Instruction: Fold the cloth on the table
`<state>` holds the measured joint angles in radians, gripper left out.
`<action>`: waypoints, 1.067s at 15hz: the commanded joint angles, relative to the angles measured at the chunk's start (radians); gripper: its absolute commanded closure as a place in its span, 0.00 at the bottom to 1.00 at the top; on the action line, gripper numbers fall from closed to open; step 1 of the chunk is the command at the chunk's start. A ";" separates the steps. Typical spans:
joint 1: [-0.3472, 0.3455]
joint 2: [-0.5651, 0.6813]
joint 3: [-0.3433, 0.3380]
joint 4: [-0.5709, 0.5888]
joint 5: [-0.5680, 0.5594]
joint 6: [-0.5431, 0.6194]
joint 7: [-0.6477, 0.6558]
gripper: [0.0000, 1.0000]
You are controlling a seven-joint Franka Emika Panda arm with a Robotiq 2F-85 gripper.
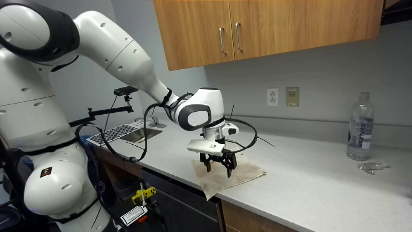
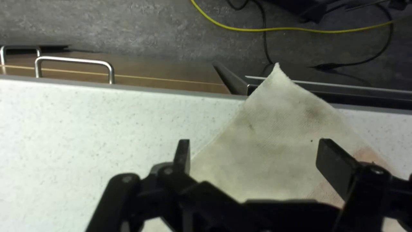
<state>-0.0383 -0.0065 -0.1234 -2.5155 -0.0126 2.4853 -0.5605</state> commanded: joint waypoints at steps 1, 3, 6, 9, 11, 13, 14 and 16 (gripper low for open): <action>-0.015 -0.001 0.016 -0.006 -0.001 0.024 -0.002 0.00; -0.015 -0.001 0.016 -0.014 -0.001 0.046 -0.009 0.00; -0.015 -0.001 0.016 -0.016 -0.001 0.047 -0.011 0.00; -0.017 0.021 0.015 0.004 -0.030 0.055 0.016 0.00; -0.009 0.020 0.024 0.033 -0.038 0.050 0.034 0.00; -0.006 0.023 0.033 0.069 -0.049 0.048 0.053 0.00; -0.004 0.024 0.038 0.087 -0.045 0.042 0.054 0.00; -0.004 0.036 0.046 0.124 -0.056 0.055 0.066 0.00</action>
<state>-0.0379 0.0031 -0.0937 -2.4522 -0.0364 2.5350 -0.5298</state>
